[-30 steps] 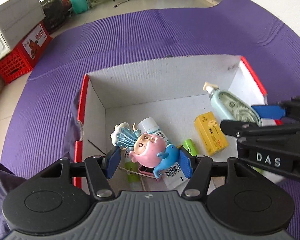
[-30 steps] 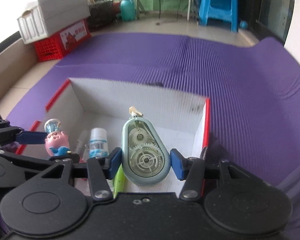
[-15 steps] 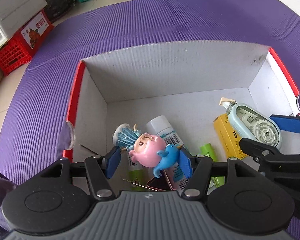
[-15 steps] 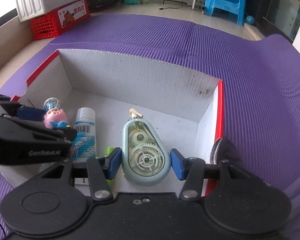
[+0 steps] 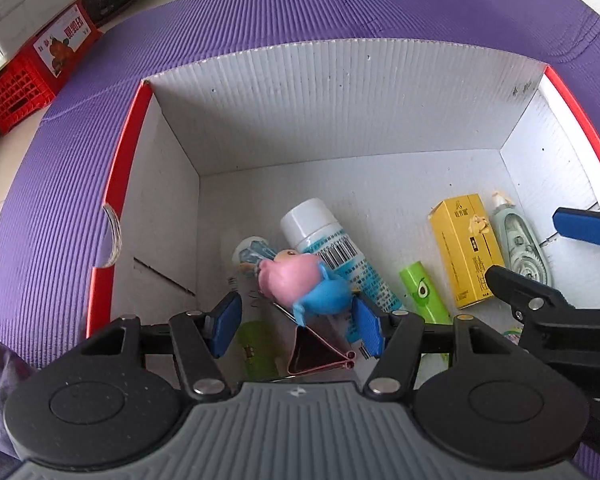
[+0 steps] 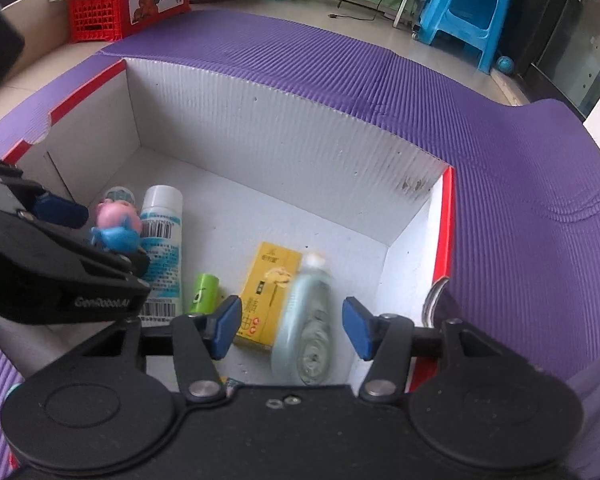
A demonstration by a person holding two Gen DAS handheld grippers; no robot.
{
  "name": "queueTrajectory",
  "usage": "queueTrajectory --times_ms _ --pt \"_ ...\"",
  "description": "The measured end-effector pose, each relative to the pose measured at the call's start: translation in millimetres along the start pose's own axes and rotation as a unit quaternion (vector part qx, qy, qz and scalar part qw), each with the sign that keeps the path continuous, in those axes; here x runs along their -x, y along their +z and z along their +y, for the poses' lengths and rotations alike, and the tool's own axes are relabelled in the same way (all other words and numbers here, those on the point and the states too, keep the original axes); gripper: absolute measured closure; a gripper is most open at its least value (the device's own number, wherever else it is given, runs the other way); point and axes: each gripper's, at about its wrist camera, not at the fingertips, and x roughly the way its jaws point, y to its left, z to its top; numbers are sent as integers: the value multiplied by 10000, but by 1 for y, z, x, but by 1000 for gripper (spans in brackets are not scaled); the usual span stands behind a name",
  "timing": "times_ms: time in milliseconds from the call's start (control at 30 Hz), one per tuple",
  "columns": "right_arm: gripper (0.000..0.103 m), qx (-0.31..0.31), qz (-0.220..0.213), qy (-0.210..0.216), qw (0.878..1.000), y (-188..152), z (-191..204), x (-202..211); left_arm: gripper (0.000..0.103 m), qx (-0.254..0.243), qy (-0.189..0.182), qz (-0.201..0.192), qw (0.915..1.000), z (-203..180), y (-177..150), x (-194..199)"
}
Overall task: Organize rigid objects
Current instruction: 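Lower the figurine and tape dispenser into the shoebox and open both grippers, then withdraw both open grippers from the shoebox toward the remaining items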
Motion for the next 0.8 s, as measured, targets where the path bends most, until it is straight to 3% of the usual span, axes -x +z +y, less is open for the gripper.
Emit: queueTrajectory --times_ms 333,800 --pt "40 -297 -134 208 9993 -8 -9 23 38 133 -86 -194 9997 4 -7 29" --pt "33 -588 -659 644 9940 -25 -9 106 38 312 -165 -699 9969 11 -31 118"
